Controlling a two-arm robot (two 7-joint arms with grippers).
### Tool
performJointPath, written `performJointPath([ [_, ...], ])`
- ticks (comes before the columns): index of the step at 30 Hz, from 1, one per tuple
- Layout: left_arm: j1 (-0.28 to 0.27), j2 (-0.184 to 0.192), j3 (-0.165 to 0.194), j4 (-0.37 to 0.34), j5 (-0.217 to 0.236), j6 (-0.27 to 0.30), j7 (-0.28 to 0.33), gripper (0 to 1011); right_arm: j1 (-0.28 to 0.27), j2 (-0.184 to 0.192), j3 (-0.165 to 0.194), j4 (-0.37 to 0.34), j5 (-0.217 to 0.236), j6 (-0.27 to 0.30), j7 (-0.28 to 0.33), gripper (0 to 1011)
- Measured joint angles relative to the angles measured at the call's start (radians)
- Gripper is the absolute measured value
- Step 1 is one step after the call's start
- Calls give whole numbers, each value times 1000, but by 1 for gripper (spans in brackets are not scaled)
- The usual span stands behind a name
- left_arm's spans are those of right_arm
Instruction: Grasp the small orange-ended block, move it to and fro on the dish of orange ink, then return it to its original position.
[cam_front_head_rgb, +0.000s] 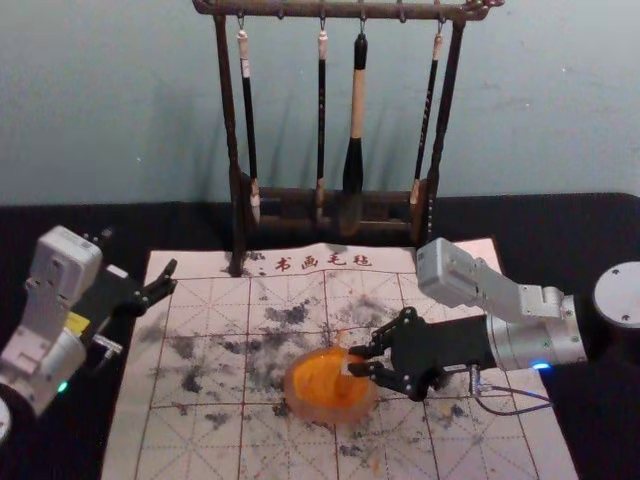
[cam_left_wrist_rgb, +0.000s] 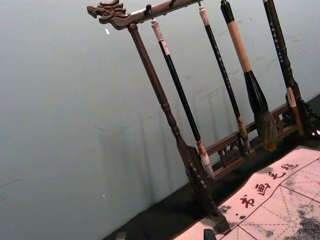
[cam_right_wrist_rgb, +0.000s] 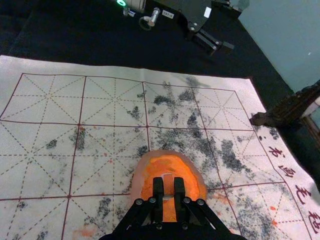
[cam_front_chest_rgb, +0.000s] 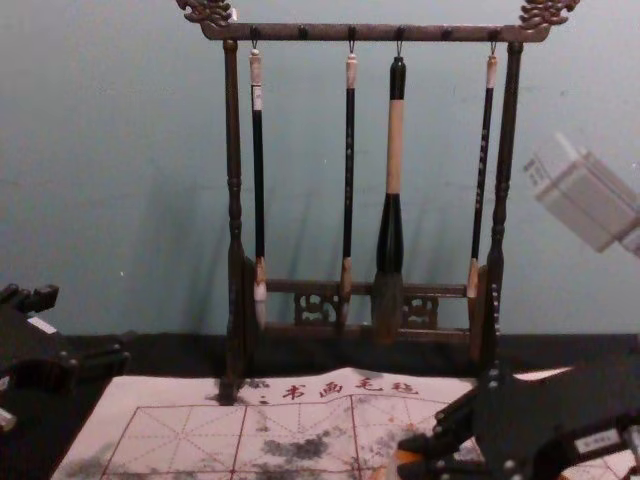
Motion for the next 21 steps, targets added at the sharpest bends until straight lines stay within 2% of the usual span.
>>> performJointPath([
  [21, 0, 0, 0, 0, 0, 0, 0, 1001, 35, -49, -27, 59, -13, -2, -8, 104],
])
